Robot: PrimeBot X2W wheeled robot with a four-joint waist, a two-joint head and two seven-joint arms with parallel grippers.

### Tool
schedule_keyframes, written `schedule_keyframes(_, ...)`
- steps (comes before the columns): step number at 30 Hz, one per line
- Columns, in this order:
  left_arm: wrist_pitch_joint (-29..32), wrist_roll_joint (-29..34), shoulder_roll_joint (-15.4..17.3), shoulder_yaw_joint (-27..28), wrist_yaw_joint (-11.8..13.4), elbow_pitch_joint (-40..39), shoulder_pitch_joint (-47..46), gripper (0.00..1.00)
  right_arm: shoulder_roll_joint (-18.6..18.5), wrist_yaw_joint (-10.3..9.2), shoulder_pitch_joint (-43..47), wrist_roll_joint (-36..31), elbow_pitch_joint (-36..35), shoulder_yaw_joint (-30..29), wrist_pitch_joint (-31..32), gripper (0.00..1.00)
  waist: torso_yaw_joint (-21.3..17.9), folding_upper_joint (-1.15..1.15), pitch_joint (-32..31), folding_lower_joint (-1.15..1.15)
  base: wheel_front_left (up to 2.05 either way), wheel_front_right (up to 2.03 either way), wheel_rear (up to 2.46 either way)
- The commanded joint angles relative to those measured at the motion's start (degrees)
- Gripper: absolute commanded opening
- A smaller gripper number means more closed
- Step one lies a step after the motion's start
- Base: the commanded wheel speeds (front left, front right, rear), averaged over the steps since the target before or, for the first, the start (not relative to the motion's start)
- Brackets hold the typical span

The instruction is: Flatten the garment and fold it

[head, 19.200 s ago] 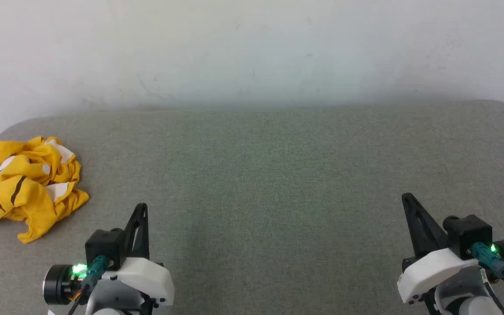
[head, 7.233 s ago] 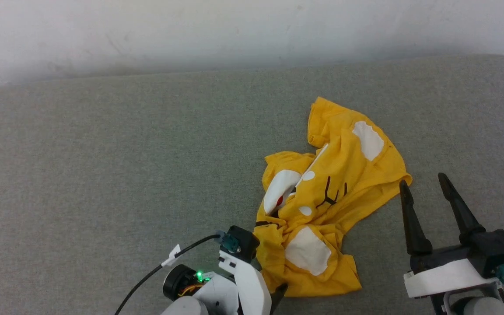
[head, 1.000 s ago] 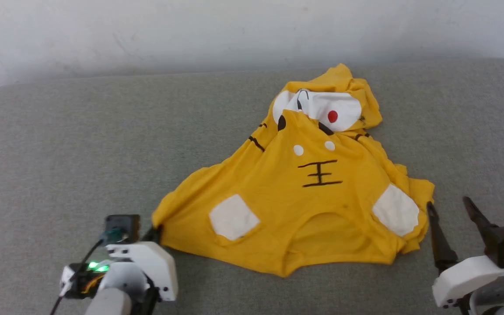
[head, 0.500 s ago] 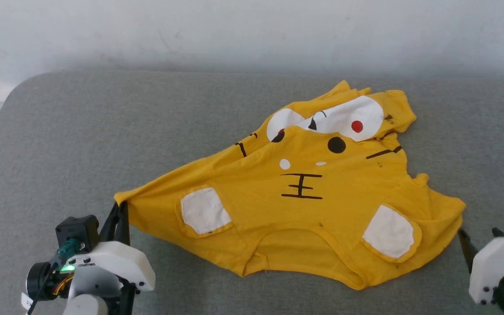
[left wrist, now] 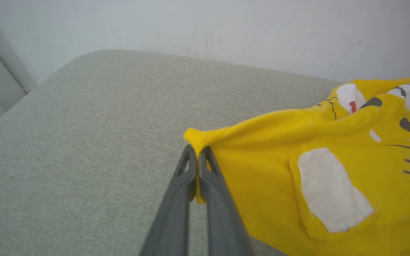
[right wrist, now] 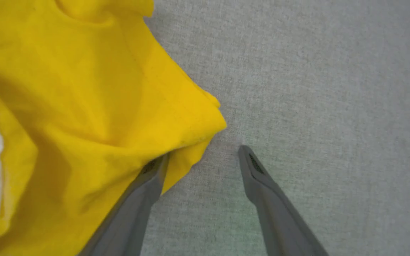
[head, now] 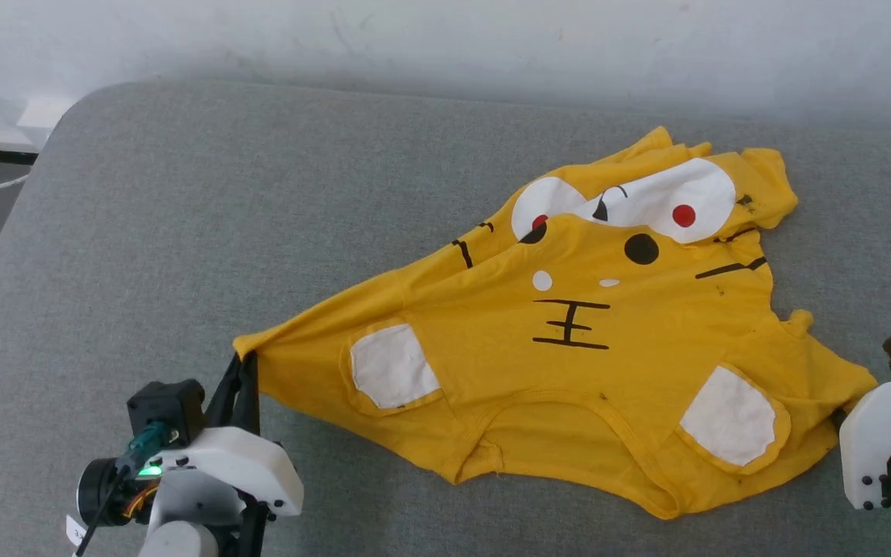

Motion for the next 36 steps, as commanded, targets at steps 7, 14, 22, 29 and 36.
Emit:
schedule_keyframes(7,0.89,-0.75,0.6,-0.73,-0.6,0.16,0.14,0.0,-1.98,-0.1,-0.73,1.08,6.71,8.64,-1.79,0.0,-0.26,0.0,-0.5,0.0,0.0,0.0,0.0)
schedule_keyframes(14,0.76,-0.99,1.54,-0.79,-0.88,-0.1,1.41,0.0,-4.05,-0.1,-0.79,3.47,7.35,8.27,-6.38,0.0,-1.61,0.0,-4.6,0.0,0.0,0.0,0.0)
schedule_keyframes(22,1.62,-2.17,3.8,0.91,-1.06,-5.92,3.69,0.0,-5.7,-0.1,1.24,11.81,-8.36,5.9,-6.82,0.0,-4.7,0.0,-10.13,0.0,0.0,0.0,0.0)
schedule_keyframes(29,1.8,-4.77,7.13,4.06,-3.26,-14.88,1.44,0.0,-11.08,-0.1,-1.1,18.75,-24.88,4.71,-5.44,0.0,-7.03,0.0,-12.86,0.0,0.0,0.0,0.0)
schedule_keyframes(36,2.45,-7.53,8.89,7.85,-3.35,-22.88,-6.21,0.0,-13.5,-0.1,-9.33,23.32,-29.44,2.65,-6.34,0.0,-8.03,0.0,-13.87,0.0,0.0,0.0,0.0)
